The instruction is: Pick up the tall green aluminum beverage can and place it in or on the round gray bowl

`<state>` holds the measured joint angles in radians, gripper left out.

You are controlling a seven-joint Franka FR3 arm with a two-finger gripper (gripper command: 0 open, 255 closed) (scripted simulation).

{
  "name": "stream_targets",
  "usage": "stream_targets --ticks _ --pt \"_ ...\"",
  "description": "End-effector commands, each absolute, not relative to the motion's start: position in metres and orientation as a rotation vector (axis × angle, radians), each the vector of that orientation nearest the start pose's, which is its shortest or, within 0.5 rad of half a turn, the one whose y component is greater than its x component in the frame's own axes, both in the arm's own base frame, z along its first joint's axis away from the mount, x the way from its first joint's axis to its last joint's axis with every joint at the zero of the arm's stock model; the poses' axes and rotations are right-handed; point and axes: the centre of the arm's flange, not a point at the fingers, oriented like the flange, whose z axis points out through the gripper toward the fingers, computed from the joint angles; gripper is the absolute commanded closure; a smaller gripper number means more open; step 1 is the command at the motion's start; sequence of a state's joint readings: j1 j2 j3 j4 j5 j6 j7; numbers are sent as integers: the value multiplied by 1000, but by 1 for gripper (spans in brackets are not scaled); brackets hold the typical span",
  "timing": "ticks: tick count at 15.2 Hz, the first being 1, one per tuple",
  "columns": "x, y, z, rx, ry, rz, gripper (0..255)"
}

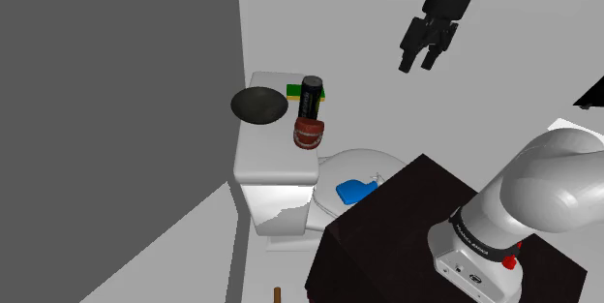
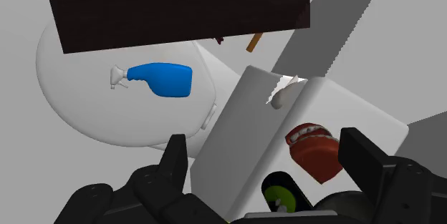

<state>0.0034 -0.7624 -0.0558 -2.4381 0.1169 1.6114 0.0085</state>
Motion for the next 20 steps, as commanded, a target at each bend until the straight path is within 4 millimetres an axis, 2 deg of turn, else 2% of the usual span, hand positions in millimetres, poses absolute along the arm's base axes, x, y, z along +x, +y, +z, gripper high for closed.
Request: stream_targets --ticks 1,20 --pt "313 -8 549 -2983 79 94 0" --pt "509 115 442 -3169 -15 2 0"
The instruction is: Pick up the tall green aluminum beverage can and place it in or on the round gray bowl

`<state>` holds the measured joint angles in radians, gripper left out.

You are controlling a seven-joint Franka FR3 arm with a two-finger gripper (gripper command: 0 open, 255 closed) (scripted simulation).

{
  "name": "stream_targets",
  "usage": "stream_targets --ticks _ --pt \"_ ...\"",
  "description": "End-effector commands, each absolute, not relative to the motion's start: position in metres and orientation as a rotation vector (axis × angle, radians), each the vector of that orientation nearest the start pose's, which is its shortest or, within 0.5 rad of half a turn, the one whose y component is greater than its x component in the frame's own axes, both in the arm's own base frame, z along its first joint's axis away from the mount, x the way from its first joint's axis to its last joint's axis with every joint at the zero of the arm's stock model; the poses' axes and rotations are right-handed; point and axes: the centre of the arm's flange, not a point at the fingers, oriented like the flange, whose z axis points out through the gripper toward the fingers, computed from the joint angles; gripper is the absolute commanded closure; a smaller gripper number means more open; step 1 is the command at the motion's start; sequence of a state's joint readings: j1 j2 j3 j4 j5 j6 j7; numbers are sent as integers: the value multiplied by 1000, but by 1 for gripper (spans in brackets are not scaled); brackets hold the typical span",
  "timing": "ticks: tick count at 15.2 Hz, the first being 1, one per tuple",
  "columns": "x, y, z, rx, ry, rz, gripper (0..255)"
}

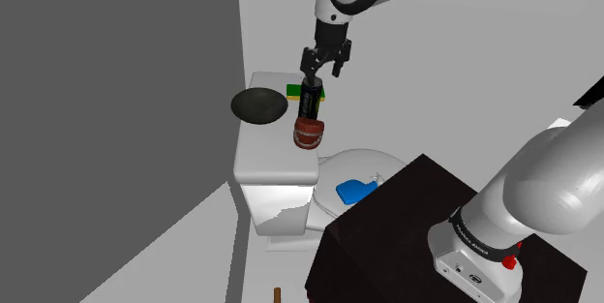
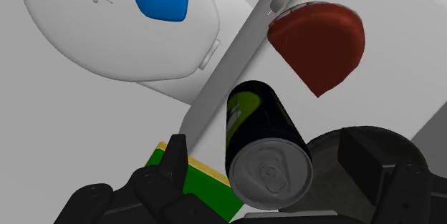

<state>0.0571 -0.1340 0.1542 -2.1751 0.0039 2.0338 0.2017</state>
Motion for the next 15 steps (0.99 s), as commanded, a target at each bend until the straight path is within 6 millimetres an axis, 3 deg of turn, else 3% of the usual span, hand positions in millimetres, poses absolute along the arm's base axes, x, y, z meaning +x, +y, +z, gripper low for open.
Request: stream_targets --ticks 1,9,15 --pt "518 120 437 -3177 -19 -3 0" --pt "518 119 397 -3177 -20 -3 0" --pt "518 119 397 -3177 -19 -3 0"
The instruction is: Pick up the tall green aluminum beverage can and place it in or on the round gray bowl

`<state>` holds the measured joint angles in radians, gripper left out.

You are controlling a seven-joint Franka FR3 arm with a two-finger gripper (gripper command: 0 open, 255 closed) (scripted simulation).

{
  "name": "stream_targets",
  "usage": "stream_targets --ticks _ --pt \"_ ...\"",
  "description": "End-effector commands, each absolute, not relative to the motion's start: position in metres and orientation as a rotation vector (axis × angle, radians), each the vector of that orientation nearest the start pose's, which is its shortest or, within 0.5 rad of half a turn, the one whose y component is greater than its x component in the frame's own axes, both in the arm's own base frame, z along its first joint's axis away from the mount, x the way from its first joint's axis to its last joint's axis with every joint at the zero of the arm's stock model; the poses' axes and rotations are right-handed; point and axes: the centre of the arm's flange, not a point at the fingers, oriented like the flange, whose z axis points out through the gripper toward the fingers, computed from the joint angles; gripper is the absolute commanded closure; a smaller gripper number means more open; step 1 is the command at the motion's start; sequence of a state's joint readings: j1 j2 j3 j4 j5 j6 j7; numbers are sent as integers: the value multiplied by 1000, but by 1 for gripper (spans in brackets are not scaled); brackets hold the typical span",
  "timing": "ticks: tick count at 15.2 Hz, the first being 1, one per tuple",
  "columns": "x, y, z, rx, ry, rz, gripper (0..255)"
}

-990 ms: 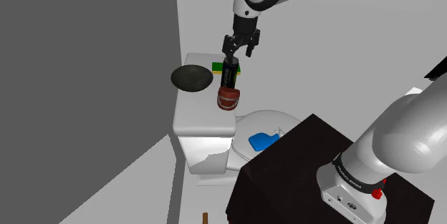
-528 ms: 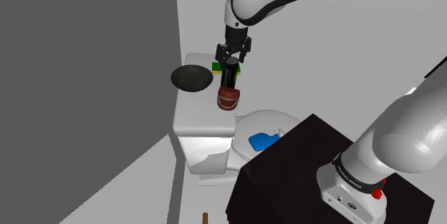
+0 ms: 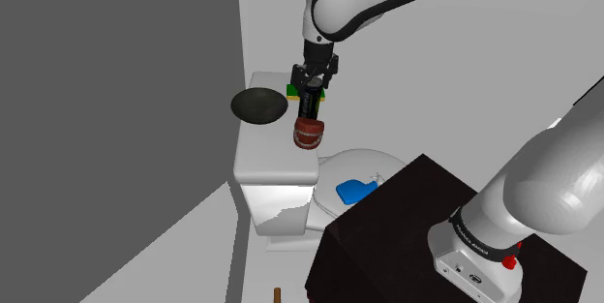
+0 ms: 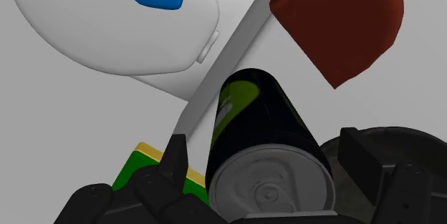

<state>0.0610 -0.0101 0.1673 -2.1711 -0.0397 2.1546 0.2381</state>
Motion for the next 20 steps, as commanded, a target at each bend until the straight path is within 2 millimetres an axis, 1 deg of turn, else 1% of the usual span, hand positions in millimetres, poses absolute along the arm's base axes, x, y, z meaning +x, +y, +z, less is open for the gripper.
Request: stream_targets --ticks 1,2,11,20 --pt "518 119 397 -3177 -19 -3 0" --pt "518 119 397 -3177 -19 -3 255" --pt "518 119 397 -3177 -19 -3 255" --pt "518 119 445 -3177 -19 -3 255"
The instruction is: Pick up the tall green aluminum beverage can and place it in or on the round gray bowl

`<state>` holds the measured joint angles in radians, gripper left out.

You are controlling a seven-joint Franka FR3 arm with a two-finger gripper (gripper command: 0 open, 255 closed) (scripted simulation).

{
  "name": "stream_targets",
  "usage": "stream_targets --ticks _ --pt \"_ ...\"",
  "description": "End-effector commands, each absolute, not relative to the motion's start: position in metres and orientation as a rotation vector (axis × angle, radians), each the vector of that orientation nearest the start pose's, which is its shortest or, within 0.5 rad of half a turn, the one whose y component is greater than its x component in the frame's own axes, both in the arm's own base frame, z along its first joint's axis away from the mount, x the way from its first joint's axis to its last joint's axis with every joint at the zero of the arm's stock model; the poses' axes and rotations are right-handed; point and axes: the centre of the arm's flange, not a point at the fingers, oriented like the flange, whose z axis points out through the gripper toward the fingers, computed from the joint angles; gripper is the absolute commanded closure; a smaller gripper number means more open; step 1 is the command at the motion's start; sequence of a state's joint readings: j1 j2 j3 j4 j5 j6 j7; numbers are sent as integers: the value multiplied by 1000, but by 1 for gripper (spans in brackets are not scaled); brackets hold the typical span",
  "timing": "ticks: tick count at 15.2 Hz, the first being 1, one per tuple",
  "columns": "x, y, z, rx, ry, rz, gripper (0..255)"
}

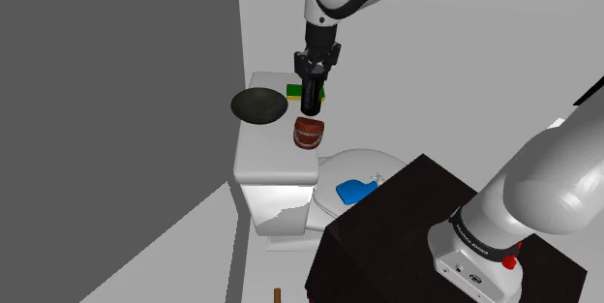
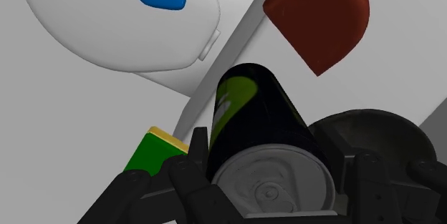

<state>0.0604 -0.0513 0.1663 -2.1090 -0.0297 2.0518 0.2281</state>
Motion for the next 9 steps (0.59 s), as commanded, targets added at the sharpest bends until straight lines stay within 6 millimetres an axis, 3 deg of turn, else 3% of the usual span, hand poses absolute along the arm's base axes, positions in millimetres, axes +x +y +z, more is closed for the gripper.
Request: stream_targets --ticks 1,9 --pt "518 119 450 -3177 -19 -3 255" --pt "518 119 492 -3177 -19 -3 255"
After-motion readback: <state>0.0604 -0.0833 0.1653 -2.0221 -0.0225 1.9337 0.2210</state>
